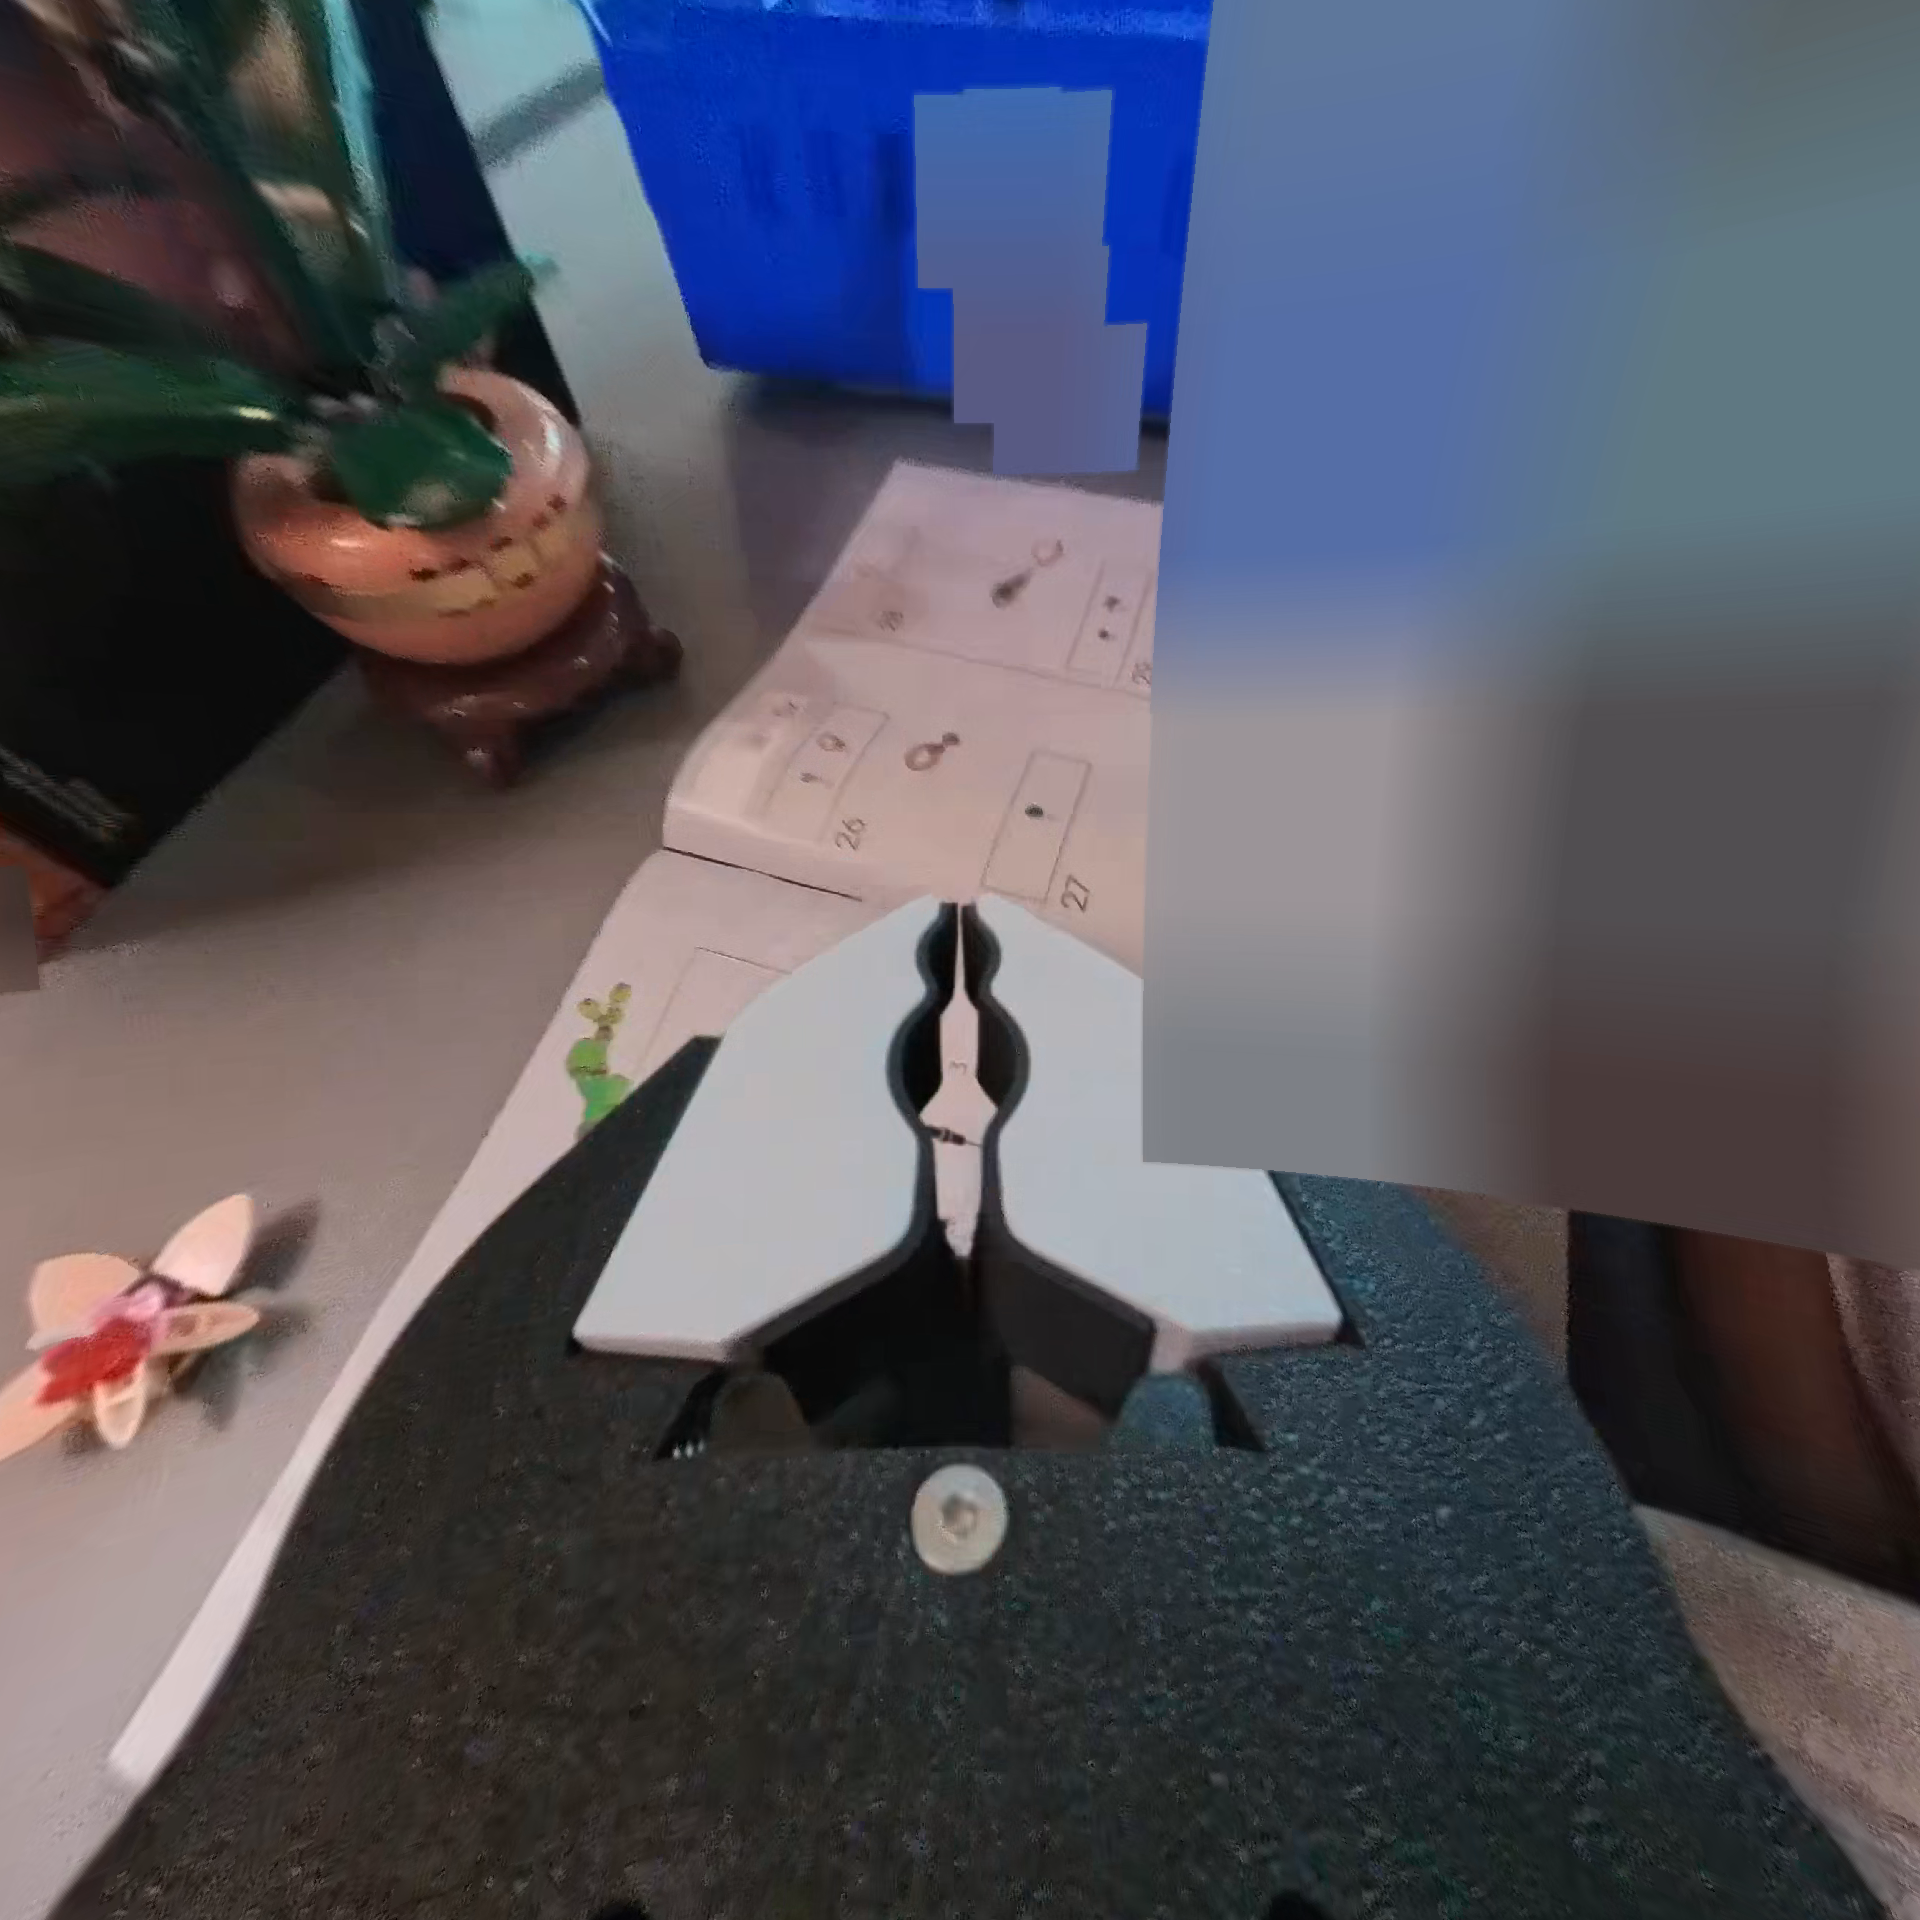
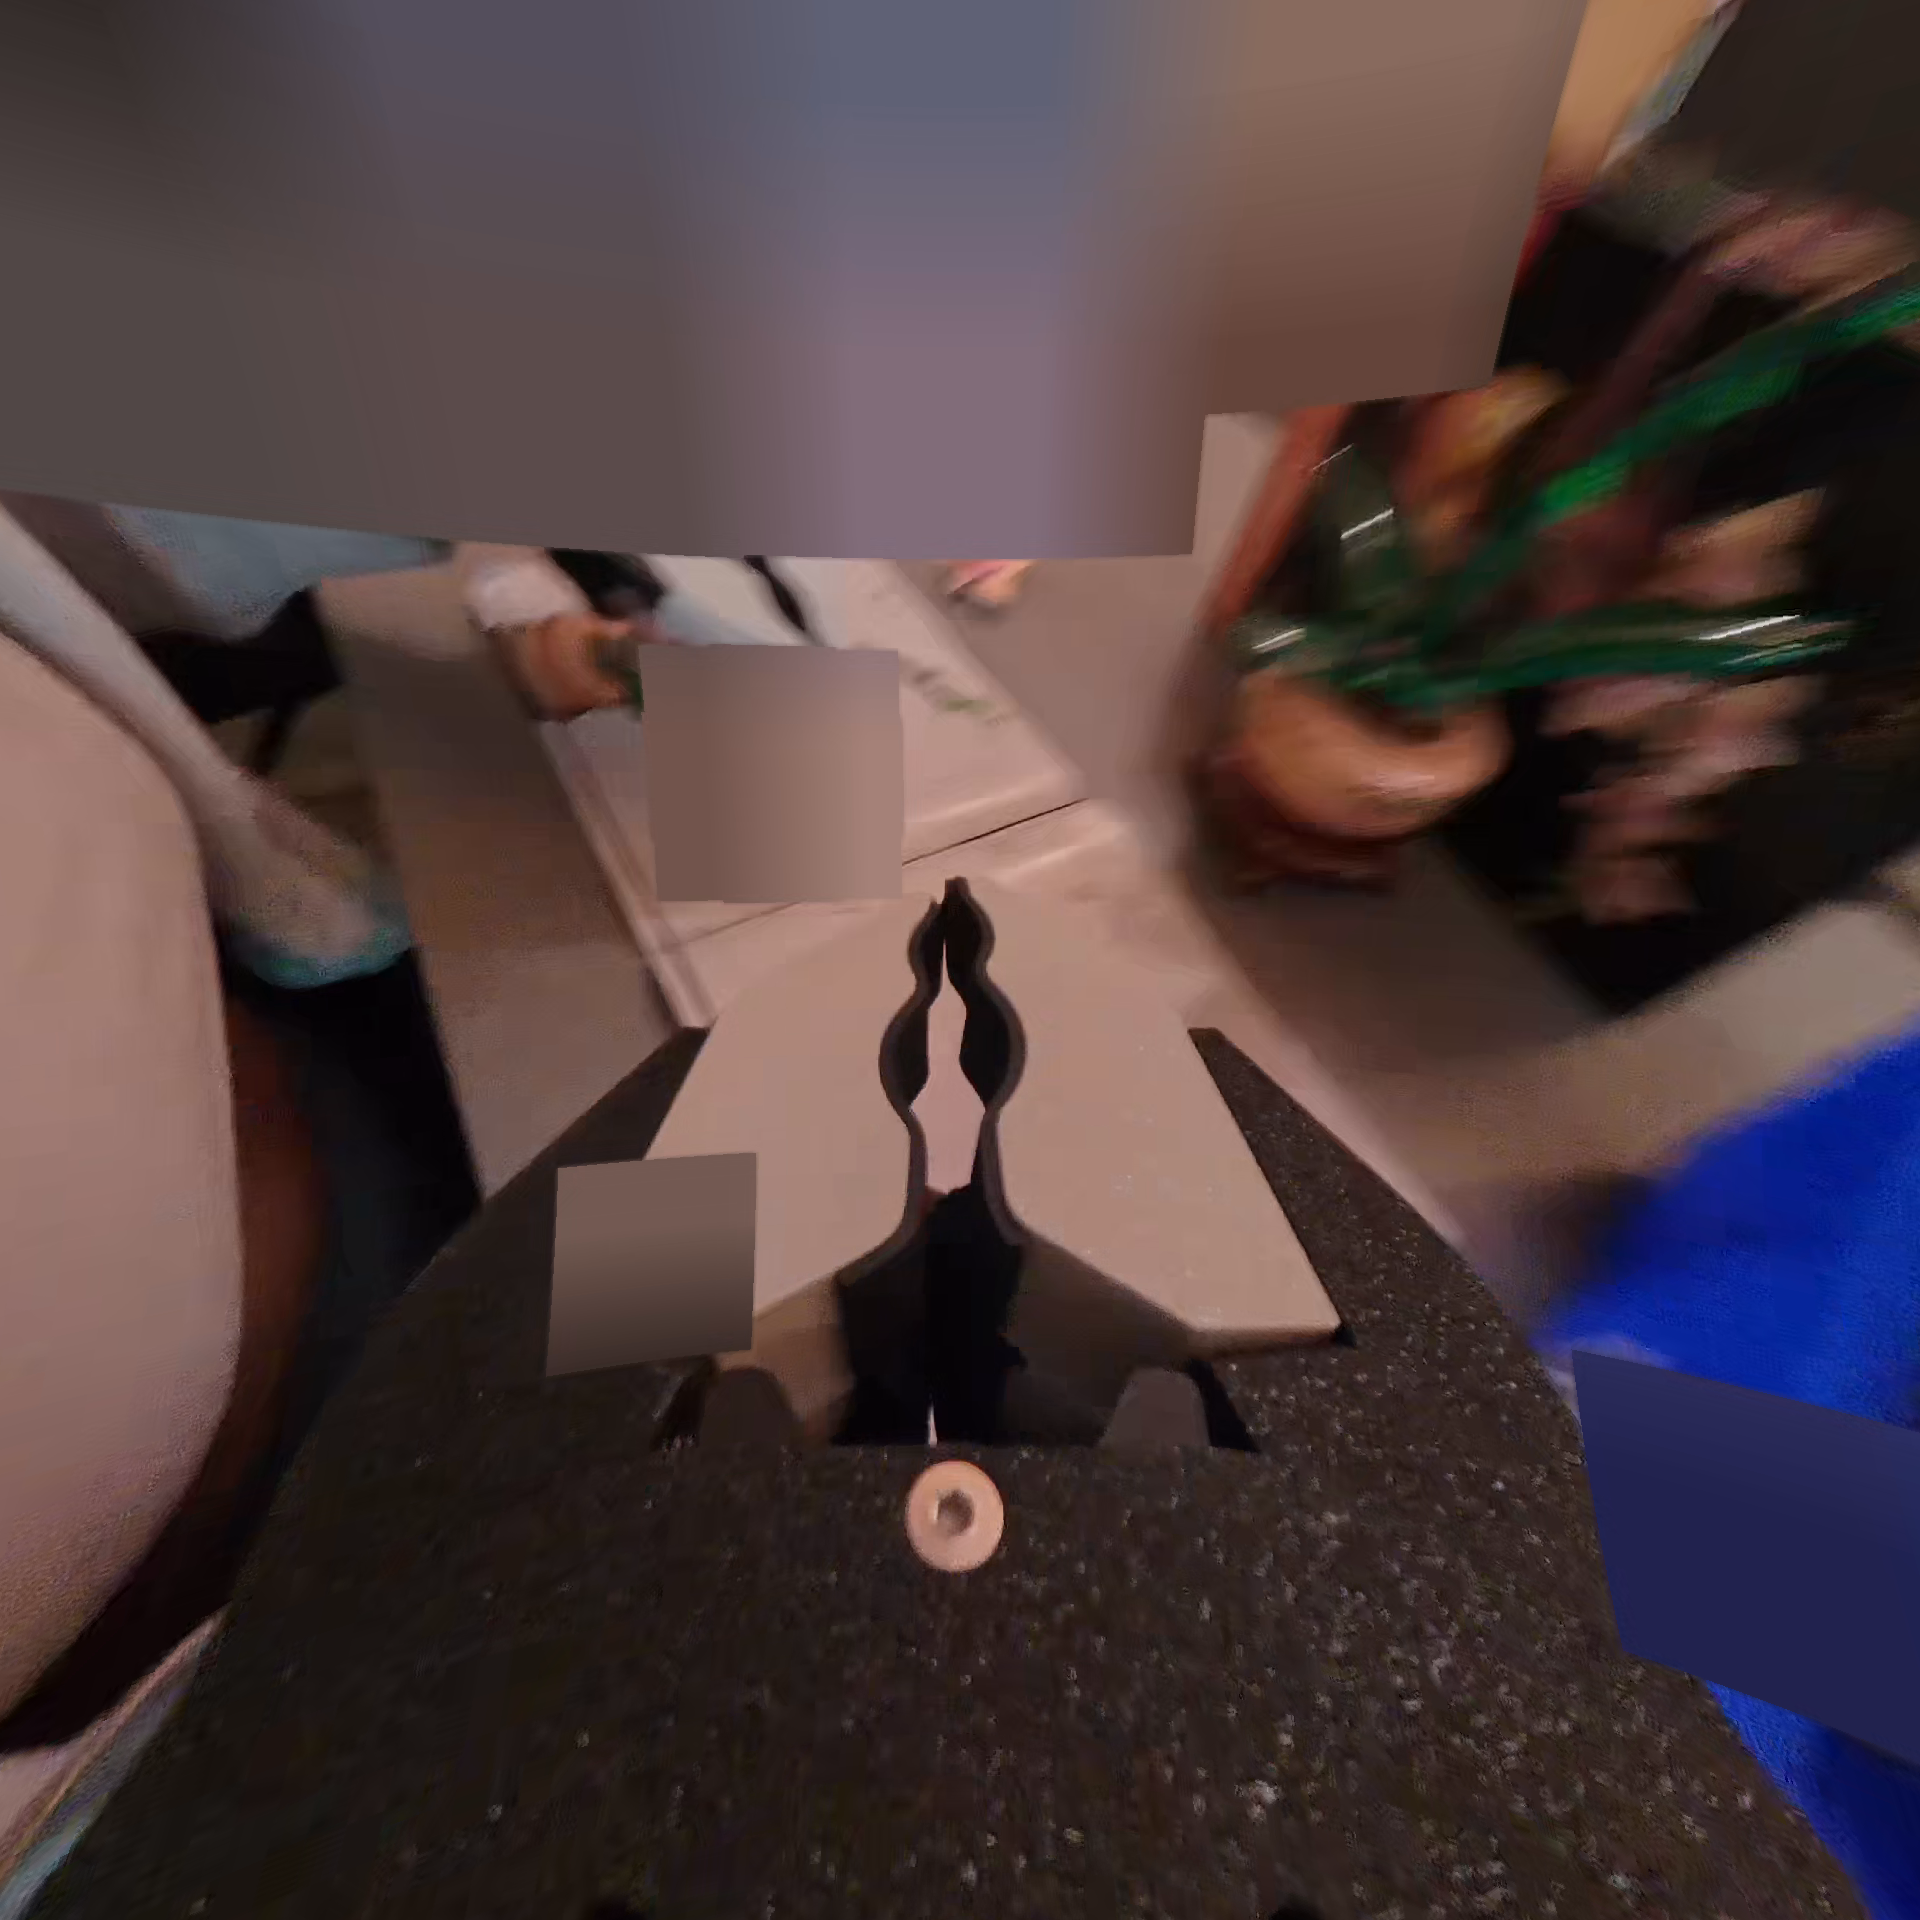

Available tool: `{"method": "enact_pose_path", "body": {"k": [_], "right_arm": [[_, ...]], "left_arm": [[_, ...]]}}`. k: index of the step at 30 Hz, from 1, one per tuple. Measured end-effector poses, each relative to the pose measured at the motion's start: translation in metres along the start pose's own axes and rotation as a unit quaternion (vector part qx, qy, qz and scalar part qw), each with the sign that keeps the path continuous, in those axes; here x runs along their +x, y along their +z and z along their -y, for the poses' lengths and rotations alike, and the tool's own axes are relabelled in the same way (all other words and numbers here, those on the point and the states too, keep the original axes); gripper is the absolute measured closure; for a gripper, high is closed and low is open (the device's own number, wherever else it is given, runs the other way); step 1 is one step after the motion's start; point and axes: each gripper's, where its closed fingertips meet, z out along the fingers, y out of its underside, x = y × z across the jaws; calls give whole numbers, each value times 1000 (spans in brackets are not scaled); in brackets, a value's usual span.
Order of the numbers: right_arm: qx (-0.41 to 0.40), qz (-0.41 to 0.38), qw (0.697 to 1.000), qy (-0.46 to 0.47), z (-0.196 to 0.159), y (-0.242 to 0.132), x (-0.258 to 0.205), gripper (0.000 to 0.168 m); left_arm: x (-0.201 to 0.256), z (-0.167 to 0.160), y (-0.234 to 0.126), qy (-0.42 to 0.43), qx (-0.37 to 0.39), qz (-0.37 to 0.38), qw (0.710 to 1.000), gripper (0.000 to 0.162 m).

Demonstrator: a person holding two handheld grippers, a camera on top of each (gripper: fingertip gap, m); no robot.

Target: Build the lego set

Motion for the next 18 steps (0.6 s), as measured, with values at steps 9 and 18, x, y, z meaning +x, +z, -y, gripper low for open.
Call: {"method": "enact_pose_path", "body": {"k": [9,18], "right_arm": [[-160,158,971,84,-64,98,-37,168],[-146,120,980,69,-75,94,-33,168]], "left_arm": [[47,-29,23,118,-110,-100,982,161],[56,-34,24,136,-71,-114,982,157]]}}
